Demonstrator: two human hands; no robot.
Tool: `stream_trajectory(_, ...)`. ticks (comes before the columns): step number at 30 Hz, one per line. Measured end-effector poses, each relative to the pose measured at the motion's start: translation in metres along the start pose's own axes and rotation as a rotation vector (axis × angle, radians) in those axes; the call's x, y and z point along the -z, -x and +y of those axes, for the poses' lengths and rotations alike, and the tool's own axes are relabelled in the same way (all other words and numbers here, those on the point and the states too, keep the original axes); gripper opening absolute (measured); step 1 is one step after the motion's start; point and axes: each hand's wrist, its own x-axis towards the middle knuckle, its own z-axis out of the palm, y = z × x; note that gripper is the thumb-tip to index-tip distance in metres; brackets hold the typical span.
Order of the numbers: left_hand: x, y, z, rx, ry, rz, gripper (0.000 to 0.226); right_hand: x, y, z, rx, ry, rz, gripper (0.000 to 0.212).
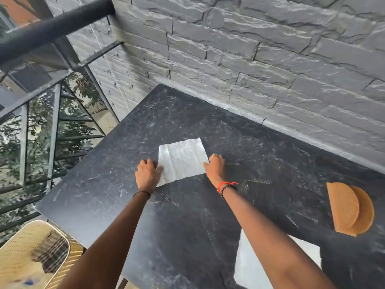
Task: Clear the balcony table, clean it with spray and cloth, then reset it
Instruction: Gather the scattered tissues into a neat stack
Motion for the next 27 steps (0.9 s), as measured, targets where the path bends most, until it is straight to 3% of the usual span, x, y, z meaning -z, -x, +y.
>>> stream_trajectory(6, 0.005, -0.011, 0.0, 0.022, 0.25, -0.087, 0.015, -0.008, -0.008, -0.01, 0.015, 0.016, -0.005, 0.022)
stream_trajectory(8, 0.009, -0.012, 0.005, 0.055, 0.367, -0.089, 0.014, -0.007, -0.007, -0.009, 0.014, -0.057, 0.006, 0.012)
stream_trajectory(12, 0.013, -0.005, 0.018, 0.091, 0.693, -0.171, 0.019, 0.01, 0.004, -0.003, -0.077, -0.431, 0.078, 0.031)
stream_trajectory(16, 0.015, 0.017, 0.041, 0.071, 0.893, -0.384, 0.036, 0.036, 0.024, 0.027, -0.242, -0.787, 0.119, 0.012)
stream_trajectory(18, 0.014, 0.032, 0.056, 0.055, 0.964, -0.492, 0.04, 0.053, 0.036, 0.045, -0.309, -0.953, 0.135, 0.013)
stream_trajectory(20, 0.01, 0.047, 0.07, 0.063, 1.094, -0.604, 0.042, 0.07, 0.051, 0.061, -0.348, -1.07, 0.139, 0.013)
stream_trajectory(22, 0.006, 0.058, 0.081, 0.061, 1.194, -0.702, 0.043, 0.084, 0.065, 0.077, -0.343, -1.1, 0.117, 0.001)
stream_trajectory(27, -0.014, 0.105, 0.114, -0.001, 1.149, -0.894, 0.045, 0.123, 0.105, 0.135, -0.219, -1.101, 0.055, 0.036)
